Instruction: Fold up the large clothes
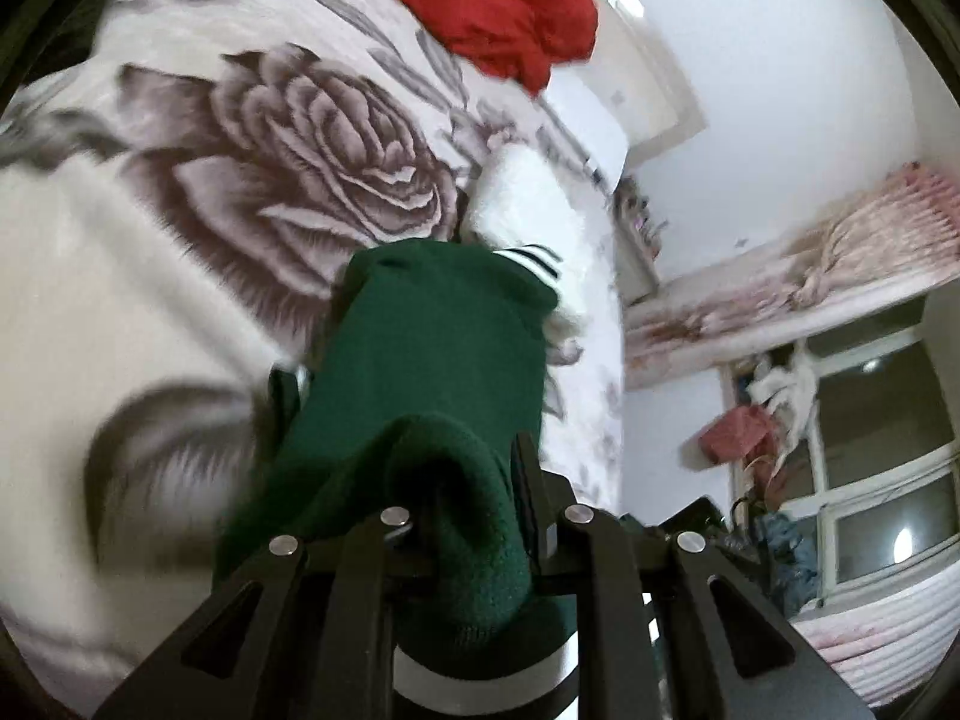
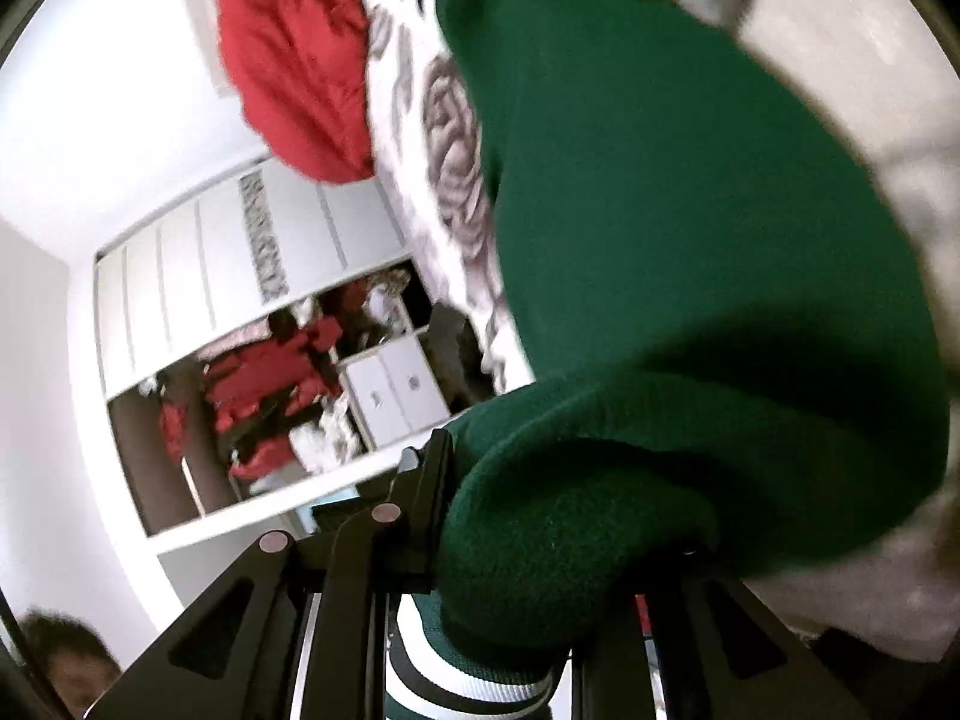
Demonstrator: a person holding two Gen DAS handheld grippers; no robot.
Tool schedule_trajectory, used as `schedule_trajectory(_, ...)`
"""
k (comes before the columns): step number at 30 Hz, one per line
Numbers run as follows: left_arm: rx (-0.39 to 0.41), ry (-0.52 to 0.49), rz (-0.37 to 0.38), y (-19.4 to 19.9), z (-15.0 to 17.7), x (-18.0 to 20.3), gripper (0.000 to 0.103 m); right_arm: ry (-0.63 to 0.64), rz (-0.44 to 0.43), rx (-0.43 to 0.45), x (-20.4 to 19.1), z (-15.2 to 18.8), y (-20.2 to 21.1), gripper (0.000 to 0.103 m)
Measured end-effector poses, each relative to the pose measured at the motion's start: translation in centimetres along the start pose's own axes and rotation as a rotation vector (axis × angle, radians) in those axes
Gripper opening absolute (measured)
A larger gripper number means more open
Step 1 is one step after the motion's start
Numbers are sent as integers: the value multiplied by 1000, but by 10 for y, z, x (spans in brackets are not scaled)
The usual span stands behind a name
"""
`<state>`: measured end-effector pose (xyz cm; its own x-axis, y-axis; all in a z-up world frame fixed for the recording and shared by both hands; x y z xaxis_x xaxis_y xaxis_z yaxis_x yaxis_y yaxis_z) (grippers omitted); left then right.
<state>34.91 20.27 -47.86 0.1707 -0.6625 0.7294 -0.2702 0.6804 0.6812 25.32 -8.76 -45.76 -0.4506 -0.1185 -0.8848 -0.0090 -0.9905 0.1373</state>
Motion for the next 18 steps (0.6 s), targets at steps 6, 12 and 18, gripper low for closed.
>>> schedule_trajectory(6, -194, 46, -75, -43, -75, 4, 17, -145, -16, 1, 15, -92, 4, 18)
schedule_trajectory(12, -89, 37, 66, -17, -119, 29, 57, -208, -140, -9, -2, -149, 6, 18)
schedule_trajectory(18, 118, 17, 7, 26, -143, 39, 91, -229, -174, 59, -23, -201, 25, 18)
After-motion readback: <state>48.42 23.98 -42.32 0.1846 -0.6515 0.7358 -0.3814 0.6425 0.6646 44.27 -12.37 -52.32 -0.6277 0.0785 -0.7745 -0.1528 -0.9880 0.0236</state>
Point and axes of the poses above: each gripper's, at about its wrist camera, not at the fingertips, and y roughly against the way its jaws point, x to its right, z to its underside, the point moved 3 cm from there along -y, roughly the way its jaws point, and after that the axes turned 15 degrees about -x, right-handed, at the moved point
